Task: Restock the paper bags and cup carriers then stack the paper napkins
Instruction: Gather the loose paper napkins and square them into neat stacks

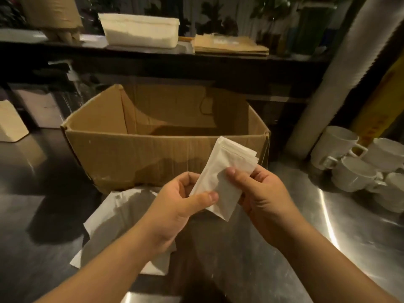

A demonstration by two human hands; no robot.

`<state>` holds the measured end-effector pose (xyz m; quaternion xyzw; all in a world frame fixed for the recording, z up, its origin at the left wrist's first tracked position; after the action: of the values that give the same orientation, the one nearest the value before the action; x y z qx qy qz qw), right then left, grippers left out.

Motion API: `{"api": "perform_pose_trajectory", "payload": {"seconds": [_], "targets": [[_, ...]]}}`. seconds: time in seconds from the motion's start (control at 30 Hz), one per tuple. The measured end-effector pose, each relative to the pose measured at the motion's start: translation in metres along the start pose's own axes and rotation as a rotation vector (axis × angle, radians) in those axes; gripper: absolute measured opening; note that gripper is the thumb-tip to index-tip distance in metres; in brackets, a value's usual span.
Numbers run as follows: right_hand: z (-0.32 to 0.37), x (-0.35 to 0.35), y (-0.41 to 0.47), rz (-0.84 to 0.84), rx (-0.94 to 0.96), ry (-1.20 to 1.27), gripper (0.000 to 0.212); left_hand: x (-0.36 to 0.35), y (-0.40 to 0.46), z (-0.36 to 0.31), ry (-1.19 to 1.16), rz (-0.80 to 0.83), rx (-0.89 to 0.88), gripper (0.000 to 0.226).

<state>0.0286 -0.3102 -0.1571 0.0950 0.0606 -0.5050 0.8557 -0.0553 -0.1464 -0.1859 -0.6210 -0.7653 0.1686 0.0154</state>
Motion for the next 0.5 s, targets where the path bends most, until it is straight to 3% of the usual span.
{"api": "perform_pose_trajectory", "payload": {"seconds": [0.27, 0.5], "targets": [[0.109, -0.037, 0.051, 0.034, 0.052, -0.111, 0.053, 0.001, -0.003, -0.116, 0.004, -0.029, 0.033, 0.062], [0.191, -0.083, 0.114, 0.047, 0.103, -0.139, 0.055, 0.014, 0.01, -0.223, 0.042, -0.044, -0.025, 0.06]]}}
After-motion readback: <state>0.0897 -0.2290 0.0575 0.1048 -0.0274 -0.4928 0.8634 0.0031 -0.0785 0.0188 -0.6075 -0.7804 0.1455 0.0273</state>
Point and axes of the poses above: each hand's wrist, its own y-axis towards the middle knuckle, its own x-axis out of the back of the hand, z = x × y, the point moved 2 cm from there along y, towards the middle knuckle, and after that the axes turned 9 degrees about x, right-handed, at the moved point
